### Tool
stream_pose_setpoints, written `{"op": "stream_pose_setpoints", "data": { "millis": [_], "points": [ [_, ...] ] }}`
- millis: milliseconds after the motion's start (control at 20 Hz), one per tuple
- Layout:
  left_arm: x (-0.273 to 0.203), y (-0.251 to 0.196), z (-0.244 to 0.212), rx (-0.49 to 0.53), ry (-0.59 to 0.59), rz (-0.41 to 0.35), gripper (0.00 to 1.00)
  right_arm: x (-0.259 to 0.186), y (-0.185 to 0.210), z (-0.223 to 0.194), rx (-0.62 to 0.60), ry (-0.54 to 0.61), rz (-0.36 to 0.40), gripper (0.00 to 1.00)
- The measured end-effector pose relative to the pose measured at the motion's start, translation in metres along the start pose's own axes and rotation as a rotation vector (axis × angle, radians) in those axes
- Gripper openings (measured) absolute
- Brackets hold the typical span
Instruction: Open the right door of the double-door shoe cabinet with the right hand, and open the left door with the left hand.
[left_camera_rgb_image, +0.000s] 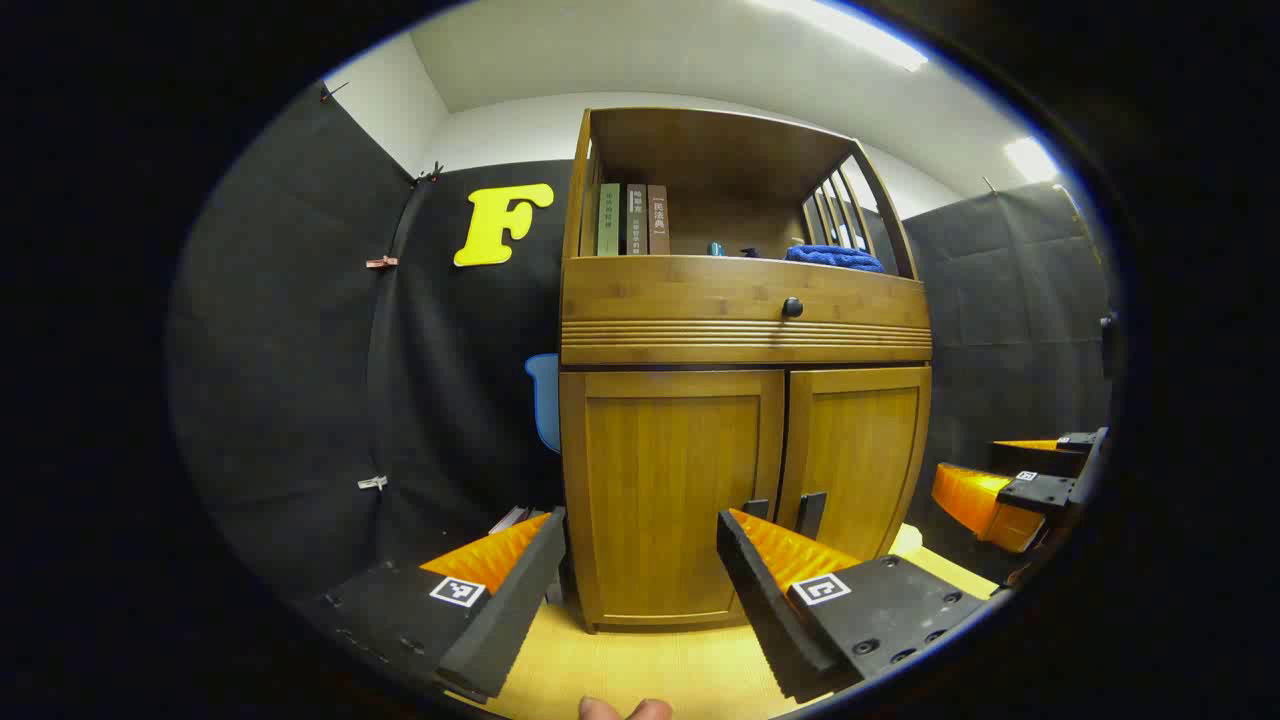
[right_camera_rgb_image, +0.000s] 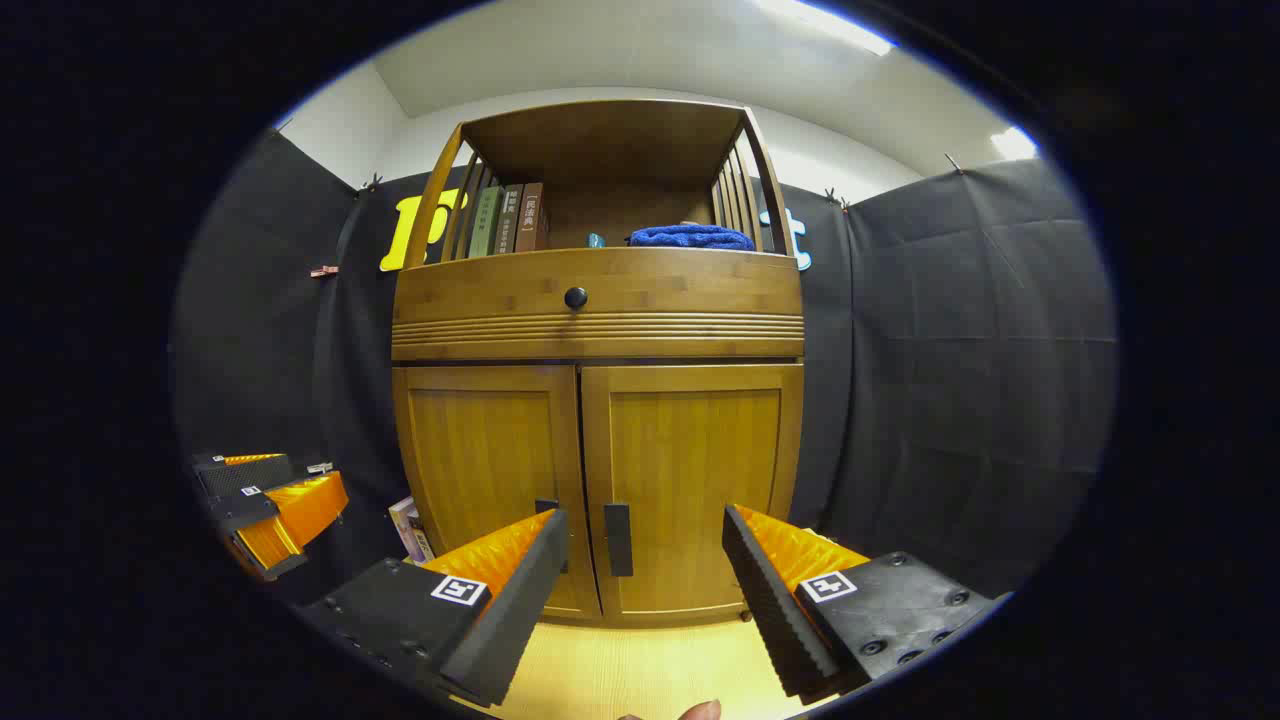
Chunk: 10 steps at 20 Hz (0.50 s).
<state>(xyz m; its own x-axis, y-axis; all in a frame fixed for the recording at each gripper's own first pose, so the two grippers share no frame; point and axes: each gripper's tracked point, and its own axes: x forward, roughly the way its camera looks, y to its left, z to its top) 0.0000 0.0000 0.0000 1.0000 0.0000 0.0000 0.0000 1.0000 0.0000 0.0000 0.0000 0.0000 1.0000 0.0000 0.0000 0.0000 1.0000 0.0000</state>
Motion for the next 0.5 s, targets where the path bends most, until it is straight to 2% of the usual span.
{"op": "stream_pose_setpoints", "data": {
  "millis": [500],
  "points": [
    [-0.0026,-0.0059,0.0033,0.005,-0.006,-0.016,0.95,-0.0017,0.0022,0.0006,-0.007,-0.004,0.006,0.98]
  ]
}}
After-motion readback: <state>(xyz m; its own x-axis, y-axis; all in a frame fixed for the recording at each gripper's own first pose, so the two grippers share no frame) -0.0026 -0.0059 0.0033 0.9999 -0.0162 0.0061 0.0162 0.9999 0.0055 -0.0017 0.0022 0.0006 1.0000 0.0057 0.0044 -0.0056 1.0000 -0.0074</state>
